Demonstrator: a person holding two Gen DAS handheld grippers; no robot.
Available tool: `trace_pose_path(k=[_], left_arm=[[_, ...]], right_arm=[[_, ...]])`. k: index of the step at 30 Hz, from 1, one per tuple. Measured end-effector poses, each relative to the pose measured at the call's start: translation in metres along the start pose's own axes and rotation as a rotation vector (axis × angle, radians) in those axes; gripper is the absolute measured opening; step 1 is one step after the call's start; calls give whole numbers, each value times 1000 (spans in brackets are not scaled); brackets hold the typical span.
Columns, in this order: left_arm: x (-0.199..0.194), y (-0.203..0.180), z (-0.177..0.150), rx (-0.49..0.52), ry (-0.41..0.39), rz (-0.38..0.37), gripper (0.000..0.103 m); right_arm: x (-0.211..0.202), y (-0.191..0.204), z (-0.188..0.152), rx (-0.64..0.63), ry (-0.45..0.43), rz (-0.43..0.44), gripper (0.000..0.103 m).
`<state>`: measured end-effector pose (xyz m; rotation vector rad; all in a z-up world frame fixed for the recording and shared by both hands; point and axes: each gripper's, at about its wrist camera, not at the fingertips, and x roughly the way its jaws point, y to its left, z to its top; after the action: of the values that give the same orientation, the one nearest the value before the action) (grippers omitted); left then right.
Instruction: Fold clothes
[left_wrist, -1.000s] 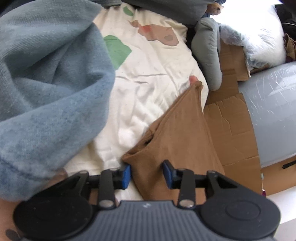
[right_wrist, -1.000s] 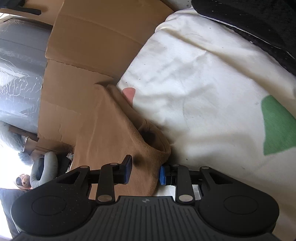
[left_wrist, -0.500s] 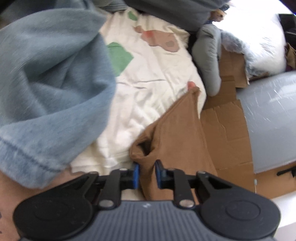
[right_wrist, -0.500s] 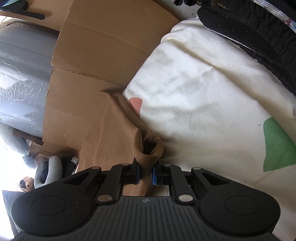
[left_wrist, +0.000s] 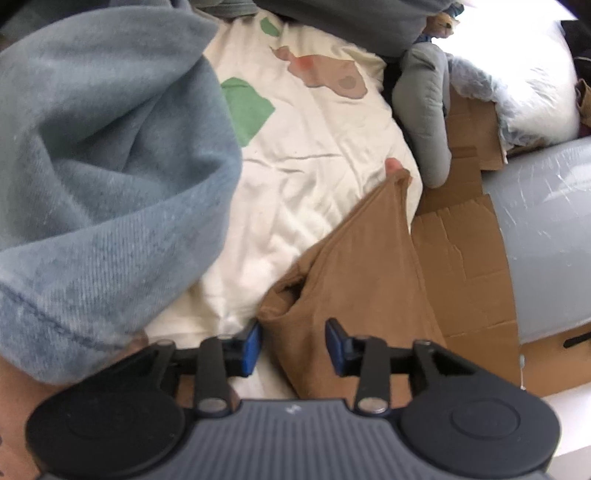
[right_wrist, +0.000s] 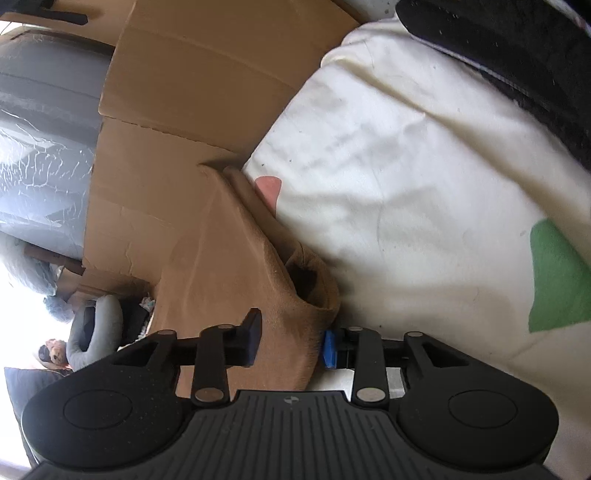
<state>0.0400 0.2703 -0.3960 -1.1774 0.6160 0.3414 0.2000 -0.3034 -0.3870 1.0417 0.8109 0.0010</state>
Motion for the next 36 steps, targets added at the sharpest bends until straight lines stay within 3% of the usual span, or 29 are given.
trace_pose_path(k=[5, 6, 7, 8, 9, 14, 20, 36], left_arm=[[6, -2, 1, 25, 1, -18, 38], [6, -2, 1, 27, 6, -21, 27], [7, -2, 2, 27, 15, -24, 7], [7, -1, 3, 26, 25, -26, 6], [7, 0, 4, 23, 28, -24, 6], [2, -13, 6, 67, 34, 12, 4], [-11, -21, 13, 66, 50, 5, 3], [-50, -24, 8, 108, 172, 49, 3]], right_arm=[[8, 0, 2, -18, 2, 11, 37], [9, 1, 3, -20, 3, 12, 37], [10, 2, 4, -23, 5, 12, 29], [10, 3, 5, -28, 4, 7, 11], [10, 3, 6, -29, 3, -4, 3], [3, 5, 9, -18, -10, -8, 2], [-10, 11, 15, 18, -33, -11, 1], [-76, 17, 6, 55, -25, -56, 1]])
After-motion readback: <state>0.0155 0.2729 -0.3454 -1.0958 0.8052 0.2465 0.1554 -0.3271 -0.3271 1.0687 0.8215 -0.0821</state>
